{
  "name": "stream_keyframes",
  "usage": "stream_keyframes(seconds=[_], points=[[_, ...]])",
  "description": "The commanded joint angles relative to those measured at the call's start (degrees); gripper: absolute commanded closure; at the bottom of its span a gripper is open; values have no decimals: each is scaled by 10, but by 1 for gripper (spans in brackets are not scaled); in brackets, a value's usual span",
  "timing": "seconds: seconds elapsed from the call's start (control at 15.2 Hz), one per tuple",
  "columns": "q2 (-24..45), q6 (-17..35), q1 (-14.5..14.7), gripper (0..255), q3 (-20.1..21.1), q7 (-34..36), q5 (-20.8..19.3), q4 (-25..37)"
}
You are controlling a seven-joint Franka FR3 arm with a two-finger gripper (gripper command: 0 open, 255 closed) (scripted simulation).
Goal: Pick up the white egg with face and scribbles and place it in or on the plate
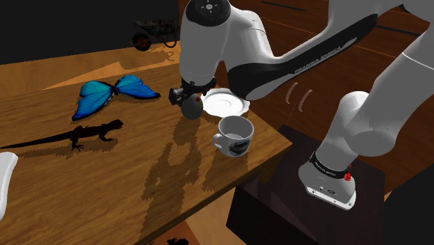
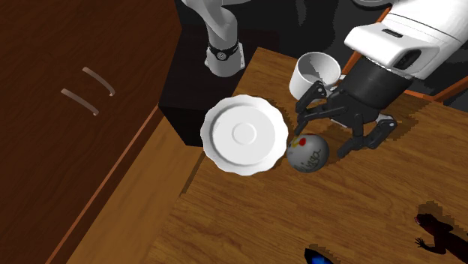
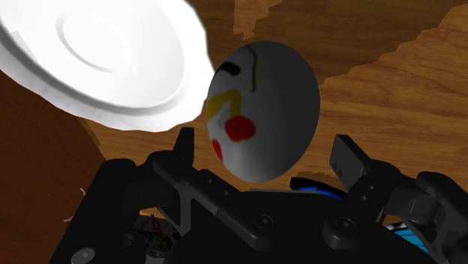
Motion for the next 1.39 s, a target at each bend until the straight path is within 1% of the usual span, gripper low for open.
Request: stream_keyframes(seconds=[0.0, 0.33, 0.4, 0.99, 1.32], points=[[2, 3, -1, 0, 0, 2, -2, -1], [2, 3, -1, 0, 0, 2, -2, -1], [2, 3, -1, 255, 0, 2, -2, -1], [2, 3, -1, 255, 0, 2, -2, -1], [-11, -26, 2, 255, -3, -24, 16, 23]])
